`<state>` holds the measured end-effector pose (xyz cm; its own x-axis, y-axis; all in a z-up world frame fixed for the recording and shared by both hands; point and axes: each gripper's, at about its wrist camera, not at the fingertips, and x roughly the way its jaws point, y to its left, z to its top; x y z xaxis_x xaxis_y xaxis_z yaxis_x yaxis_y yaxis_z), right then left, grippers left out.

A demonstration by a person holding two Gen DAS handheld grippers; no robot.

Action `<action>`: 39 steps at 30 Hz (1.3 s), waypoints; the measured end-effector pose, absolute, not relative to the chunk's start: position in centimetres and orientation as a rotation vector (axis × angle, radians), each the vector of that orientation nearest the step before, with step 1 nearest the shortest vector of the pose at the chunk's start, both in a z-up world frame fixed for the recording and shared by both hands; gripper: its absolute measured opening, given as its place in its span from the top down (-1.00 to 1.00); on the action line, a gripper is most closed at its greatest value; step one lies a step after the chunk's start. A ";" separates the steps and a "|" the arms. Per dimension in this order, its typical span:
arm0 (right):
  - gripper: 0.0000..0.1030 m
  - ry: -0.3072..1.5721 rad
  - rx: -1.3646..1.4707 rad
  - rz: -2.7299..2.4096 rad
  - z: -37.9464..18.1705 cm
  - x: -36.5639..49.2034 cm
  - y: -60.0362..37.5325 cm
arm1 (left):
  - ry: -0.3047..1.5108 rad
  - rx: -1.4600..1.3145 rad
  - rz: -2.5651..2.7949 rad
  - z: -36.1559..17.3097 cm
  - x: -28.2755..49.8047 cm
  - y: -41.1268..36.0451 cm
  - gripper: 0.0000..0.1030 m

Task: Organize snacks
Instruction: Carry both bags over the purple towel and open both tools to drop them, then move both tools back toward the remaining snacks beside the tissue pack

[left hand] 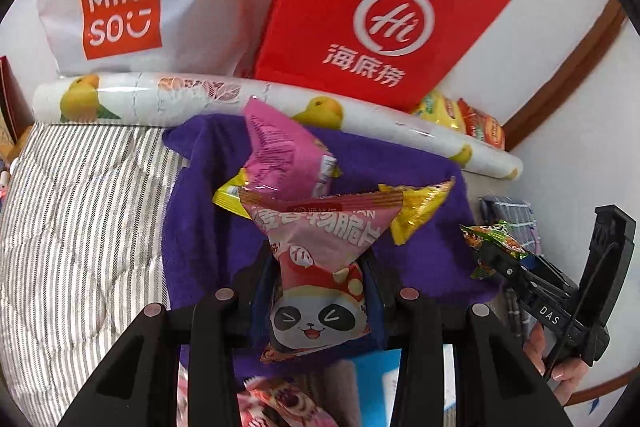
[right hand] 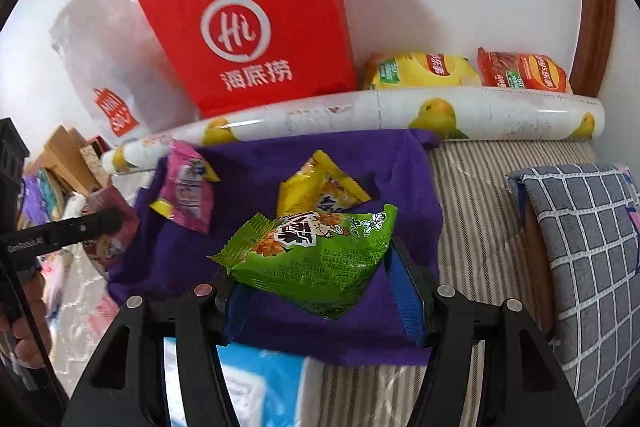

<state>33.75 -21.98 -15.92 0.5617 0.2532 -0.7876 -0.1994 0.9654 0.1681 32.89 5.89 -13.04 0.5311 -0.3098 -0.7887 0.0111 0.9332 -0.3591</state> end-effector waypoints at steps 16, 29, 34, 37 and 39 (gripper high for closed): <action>-0.19 0.957 -0.033 0.256 -19.1 35.5 -20.8 | 1.048 -0.257 -0.128 -16.7 35.3 5.3 0.26; -0.28 0.966 -0.083 0.225 -18.8 35.1 -20.4 | 1.082 -0.259 -0.130 -17.7 35.8 5.2 0.22; -0.56 0.938 -0.100 0.211 -17.8 34.3 -20.2 | 1.061 -0.244 -0.131 -16.6 35.1 5.2 -0.23; -0.57 0.932 -0.104 0.208 -16.8 33.6 -20.0 | 1.053 -0.232 -0.127 -15.6 34.5 5.1 -0.23; -0.57 0.918 -0.102 0.207 -15.9 33.0 -19.9 | 1.040 -0.227 -0.129 -14.9 33.9 5.1 -0.23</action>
<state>32.96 -19.89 -15.93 0.5892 0.1341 -0.7967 -0.2206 0.9754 0.0010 33.88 5.13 -14.89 0.5012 -0.2128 -0.8387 -0.0012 0.9691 -0.2467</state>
